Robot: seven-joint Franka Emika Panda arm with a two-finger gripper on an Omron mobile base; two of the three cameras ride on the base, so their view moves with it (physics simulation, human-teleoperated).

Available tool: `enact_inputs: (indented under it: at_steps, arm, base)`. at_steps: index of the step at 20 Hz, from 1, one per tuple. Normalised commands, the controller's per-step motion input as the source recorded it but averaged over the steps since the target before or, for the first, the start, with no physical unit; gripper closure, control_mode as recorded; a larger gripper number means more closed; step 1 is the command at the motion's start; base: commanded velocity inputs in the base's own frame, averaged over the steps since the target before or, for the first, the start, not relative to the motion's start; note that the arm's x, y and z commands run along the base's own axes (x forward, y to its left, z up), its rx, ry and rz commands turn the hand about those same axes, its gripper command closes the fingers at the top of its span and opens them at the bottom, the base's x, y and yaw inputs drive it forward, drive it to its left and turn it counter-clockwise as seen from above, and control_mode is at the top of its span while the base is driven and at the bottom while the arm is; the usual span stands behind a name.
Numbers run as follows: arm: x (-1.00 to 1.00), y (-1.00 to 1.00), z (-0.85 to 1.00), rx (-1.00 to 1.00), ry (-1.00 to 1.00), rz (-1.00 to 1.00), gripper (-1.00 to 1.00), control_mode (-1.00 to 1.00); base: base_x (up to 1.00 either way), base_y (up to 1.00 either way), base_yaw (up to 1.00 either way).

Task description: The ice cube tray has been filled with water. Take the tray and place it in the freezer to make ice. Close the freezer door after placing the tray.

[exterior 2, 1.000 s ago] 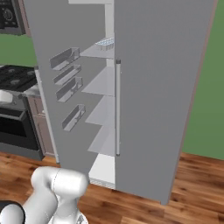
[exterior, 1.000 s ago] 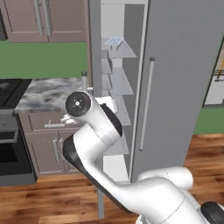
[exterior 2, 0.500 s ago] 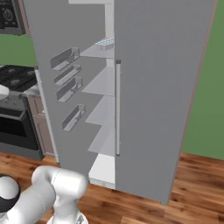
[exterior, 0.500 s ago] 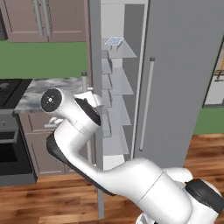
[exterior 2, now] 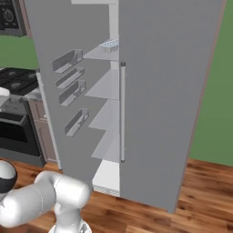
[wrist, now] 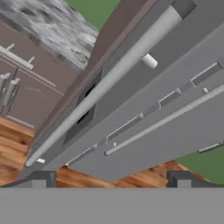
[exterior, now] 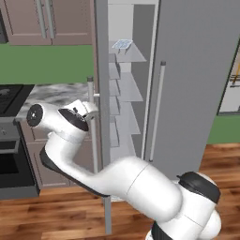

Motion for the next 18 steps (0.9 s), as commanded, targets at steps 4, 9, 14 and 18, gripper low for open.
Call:
enact_inputs:
  at_steps: [4,9,14,18]
  arm:
    - [0.32,0.13,-0.30,-0.19,0.01,0.00,-1.00,-1.00]
    - [0.31,0.08,-0.22,-0.17,0.03,0.00,-1.00,-1.00]
    - [0.20,0.05,-0.25,-0.16,0.02,0.00,-1.00,-1.00]
    - [0.13,0.05,-0.26,-0.15,0.00,0.00,-1.00,-1.00]
  base:
    - [0.00,0.00,0.00]
    - [0.00,0.00,0.00]
    - [0.00,0.00,0.00]
    - [0.00,0.00,0.00]
